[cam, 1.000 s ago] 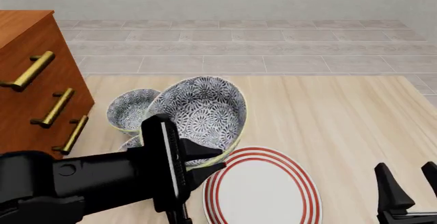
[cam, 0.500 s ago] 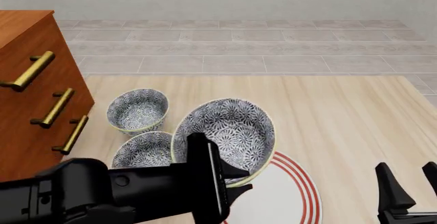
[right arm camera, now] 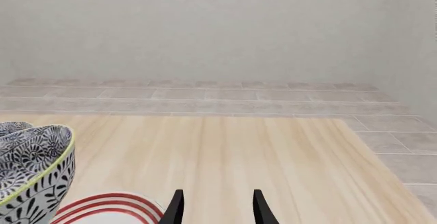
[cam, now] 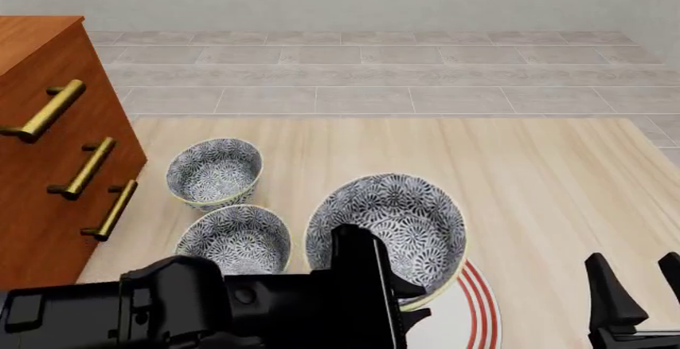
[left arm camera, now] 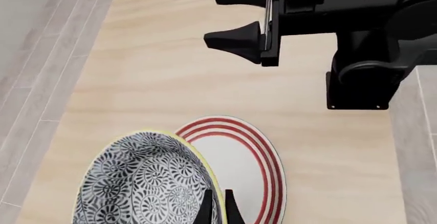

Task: Put the bowl at the front on the plate.

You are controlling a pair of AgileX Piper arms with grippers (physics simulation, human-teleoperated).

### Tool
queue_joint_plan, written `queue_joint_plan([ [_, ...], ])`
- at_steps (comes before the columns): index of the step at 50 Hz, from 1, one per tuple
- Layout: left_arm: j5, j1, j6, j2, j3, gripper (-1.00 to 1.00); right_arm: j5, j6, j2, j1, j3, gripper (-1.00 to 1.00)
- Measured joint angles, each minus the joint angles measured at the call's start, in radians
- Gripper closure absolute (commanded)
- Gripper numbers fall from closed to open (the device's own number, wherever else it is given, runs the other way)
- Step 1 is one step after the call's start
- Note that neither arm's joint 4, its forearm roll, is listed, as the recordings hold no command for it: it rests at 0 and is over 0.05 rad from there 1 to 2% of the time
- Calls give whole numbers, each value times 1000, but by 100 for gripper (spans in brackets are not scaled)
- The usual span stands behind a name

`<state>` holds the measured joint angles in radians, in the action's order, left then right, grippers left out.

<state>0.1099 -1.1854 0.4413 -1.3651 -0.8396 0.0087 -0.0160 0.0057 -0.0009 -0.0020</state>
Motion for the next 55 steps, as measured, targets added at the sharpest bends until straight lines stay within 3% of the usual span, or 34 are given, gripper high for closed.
queue_joint_plan([
  [24, -80, -22, -61, -110, 0, 100, -1, -2, 0, 2, 1, -100],
  [55, -209, 21, -94, -259, 14, 100, 0, 1, -3, -1, 0, -100],
])
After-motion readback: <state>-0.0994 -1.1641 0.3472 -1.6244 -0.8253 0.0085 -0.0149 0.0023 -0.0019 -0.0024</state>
